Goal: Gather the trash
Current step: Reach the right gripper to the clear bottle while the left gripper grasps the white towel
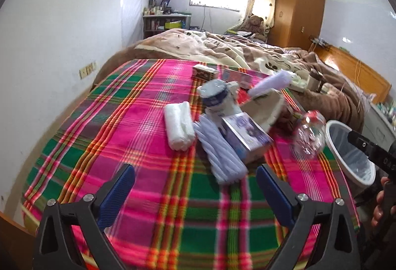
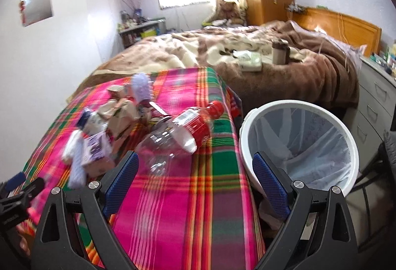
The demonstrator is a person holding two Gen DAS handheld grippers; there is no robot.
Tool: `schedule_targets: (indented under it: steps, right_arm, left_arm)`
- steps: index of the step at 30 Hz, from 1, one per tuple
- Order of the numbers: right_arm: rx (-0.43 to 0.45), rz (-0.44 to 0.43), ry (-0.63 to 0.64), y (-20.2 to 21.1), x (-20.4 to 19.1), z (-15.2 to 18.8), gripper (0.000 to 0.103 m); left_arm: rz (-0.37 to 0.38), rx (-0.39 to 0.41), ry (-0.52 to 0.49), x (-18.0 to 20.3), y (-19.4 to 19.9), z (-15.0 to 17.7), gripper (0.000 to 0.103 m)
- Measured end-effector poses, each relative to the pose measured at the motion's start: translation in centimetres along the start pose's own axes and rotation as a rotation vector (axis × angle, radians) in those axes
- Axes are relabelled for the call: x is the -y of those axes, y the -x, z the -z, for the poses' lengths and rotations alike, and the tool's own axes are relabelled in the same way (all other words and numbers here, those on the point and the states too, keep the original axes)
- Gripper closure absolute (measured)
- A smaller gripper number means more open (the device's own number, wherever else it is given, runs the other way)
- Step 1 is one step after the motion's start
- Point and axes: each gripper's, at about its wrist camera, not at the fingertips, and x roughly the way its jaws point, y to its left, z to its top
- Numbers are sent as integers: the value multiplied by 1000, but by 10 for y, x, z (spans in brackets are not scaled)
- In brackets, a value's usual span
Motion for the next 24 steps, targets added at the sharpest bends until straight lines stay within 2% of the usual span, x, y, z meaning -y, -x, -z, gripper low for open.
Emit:
schedule_targets:
  steps: [8,11,14,18,20,22,24]
  right_arm:
    - [-61,1,-11,-32,-10,-16,8]
    - [-97,0,-35,-43,-11,-19,8]
    - [-118,-9,-45,-50,-13,-18,8]
    - [-161,-5,-83,-64,-14,-18,9]
    - [-182,-9,-99,-70,-14,-19,15]
    - [-199,-14,-108,-75,-16,-19,19]
    - [-207,-12,-104,-78,-18,-19,21]
  left_arm:
    - [-2,-79,35,-25,-51,-28,9]
    - [14,-113,50,-29,-67,-36,18]
    - [42,-143,60,-34,-82,-41,21]
    - [45,-187,85,-40,-106,-47,30]
    - [33,-213,104,-44,-117,-47,35]
    - [-1,-201,80,-44,-121,-49,36]
    - [8,-209,70,-43,-126,-49,37]
